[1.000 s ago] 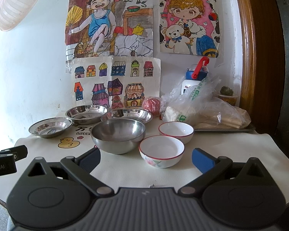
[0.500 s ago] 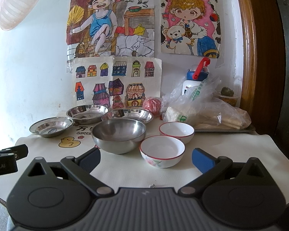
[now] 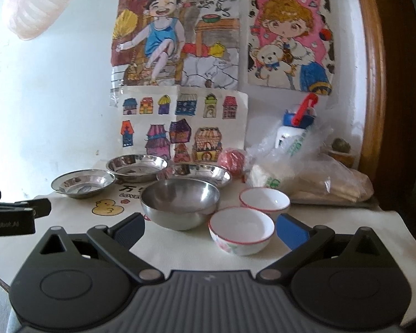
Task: Organize plates and bowls
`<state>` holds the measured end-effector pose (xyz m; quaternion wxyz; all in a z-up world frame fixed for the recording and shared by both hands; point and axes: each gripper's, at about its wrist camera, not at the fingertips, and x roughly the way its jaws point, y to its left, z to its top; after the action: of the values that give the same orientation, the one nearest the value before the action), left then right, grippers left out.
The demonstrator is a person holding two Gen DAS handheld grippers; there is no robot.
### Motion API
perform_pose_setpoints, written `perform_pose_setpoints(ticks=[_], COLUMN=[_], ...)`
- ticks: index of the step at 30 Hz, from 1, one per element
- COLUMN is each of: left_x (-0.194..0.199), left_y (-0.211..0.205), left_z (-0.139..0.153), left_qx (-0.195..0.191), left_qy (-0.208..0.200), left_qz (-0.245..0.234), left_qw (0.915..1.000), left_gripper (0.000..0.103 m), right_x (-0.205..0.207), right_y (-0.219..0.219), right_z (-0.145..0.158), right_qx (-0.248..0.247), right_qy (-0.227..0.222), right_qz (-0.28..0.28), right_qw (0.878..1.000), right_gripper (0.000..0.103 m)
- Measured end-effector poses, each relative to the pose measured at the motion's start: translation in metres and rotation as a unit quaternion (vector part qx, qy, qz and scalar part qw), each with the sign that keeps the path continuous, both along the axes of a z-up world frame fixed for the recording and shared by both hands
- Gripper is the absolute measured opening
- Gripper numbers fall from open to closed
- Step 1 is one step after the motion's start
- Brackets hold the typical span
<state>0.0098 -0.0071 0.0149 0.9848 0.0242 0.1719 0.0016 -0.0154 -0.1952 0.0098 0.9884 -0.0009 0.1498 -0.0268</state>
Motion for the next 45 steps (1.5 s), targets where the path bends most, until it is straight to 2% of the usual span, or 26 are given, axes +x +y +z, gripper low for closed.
perform_pose_setpoints(ticks=[7, 14, 18, 24, 27, 30, 33, 37, 45], left_x=[0.033, 0.094, 0.133, 0.188, 0.212, 0.238, 0.26, 0.279, 0.305], left_y=[0.001, 0.004, 0.001, -0.019, -0.029, -0.036, -0.042, -0.045, -0.047], left_z=[0.015, 0.035, 0.045, 0.053, 0.052, 0.046, 0.037, 0.026, 0.009], left_qx=[0.006, -0.012, -0.024, -0.046, -0.057, -0.075, -0.088, -0.097, -0.141], left_qy=[0.008, 0.027, 0.051, 0.107, 0.134, 0.173, 0.206, 0.227, 0.273], left_qz=[-0.034, -0.084, -0.121, -0.168, -0.178, -0.182, -0.18, -0.17, -0.172], left_qw=[0.9994, 0.9961, 0.9911, 0.9789, 0.9732, 0.9651, 0.9578, 0.9541, 0.9359], left_gripper=[0.102, 0.102, 0.102, 0.102, 0.102, 0.102, 0.102, 0.101, 0.098], right_x=[0.031, 0.083, 0.12, 0.179, 0.204, 0.23, 0.253, 0.279, 0.321], right_y=[-0.014, -0.033, -0.044, -0.067, -0.073, -0.079, -0.082, -0.085, -0.094], right_z=[0.015, 0.032, 0.043, 0.051, 0.051, 0.048, 0.045, 0.039, 0.025], right_qx=[-0.017, -0.011, -0.014, -0.003, 0.004, 0.02, 0.015, 0.007, 0.02], right_qy=[0.004, 0.029, 0.036, 0.066, 0.095, 0.126, 0.158, 0.184, 0.229], right_qz=[0.041, 0.089, 0.111, 0.135, 0.15, 0.161, 0.163, 0.165, 0.167], right_qw=[0.999, 0.996, 0.993, 0.989, 0.984, 0.979, 0.974, 0.969, 0.959], right_gripper=[0.103, 0.103, 0.103, 0.103, 0.103, 0.103, 0.103, 0.103, 0.098])
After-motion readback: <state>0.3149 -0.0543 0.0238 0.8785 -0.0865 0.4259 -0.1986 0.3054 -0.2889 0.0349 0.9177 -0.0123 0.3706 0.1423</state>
